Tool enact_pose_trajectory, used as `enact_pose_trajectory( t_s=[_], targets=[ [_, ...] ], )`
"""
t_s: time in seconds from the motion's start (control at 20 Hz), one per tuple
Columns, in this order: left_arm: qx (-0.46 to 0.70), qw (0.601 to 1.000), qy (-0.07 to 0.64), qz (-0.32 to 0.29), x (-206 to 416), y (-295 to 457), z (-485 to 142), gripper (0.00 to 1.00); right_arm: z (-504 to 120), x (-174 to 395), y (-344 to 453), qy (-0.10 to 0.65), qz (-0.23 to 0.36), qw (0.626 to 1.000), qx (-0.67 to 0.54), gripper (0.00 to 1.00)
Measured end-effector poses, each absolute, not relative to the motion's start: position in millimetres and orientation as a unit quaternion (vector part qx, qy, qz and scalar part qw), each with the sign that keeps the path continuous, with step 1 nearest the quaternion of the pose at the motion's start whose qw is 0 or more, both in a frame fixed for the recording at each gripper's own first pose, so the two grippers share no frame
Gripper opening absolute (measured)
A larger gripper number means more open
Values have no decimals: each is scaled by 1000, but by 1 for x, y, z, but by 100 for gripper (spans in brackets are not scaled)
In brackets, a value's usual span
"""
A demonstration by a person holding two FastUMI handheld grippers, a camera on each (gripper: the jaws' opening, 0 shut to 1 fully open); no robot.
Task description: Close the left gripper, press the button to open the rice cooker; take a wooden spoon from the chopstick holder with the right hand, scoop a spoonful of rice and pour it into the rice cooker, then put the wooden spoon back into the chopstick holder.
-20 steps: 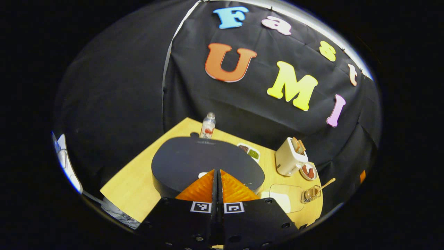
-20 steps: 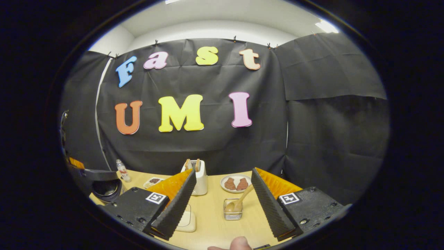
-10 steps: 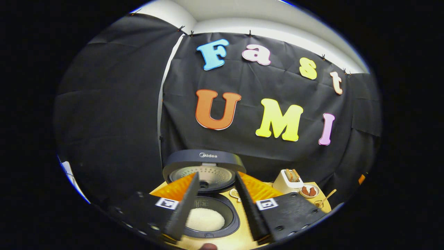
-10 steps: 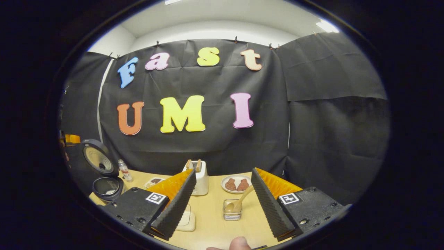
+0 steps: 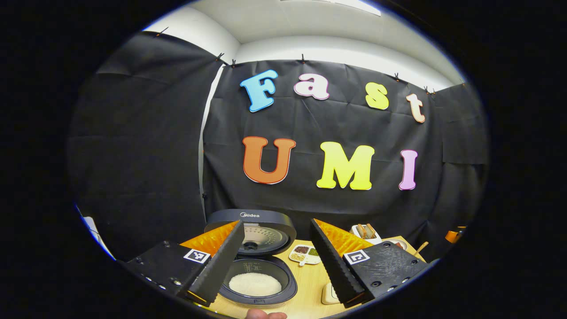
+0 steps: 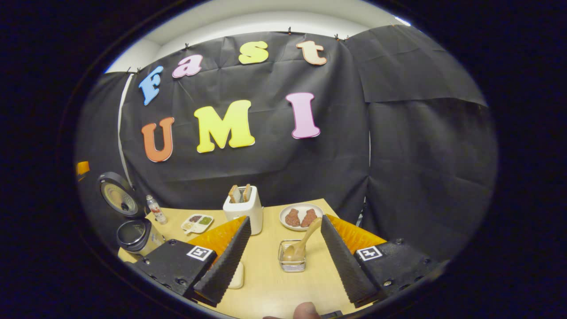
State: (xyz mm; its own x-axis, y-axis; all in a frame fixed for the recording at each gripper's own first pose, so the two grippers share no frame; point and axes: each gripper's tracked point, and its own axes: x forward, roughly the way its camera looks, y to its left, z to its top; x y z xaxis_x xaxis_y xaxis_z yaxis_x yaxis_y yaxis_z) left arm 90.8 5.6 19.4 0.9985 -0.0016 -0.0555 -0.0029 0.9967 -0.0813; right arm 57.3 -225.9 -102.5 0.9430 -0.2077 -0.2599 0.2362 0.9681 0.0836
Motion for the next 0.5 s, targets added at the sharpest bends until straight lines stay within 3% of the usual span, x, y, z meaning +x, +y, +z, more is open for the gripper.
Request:
enact_pose_trajectory(
  t_s=[0.5],
  targets=[
    [-27, 998, 58, -14, 105, -45, 4, 94, -226, 144, -261, 238, -84, 962, 107, 96]
  ],
)
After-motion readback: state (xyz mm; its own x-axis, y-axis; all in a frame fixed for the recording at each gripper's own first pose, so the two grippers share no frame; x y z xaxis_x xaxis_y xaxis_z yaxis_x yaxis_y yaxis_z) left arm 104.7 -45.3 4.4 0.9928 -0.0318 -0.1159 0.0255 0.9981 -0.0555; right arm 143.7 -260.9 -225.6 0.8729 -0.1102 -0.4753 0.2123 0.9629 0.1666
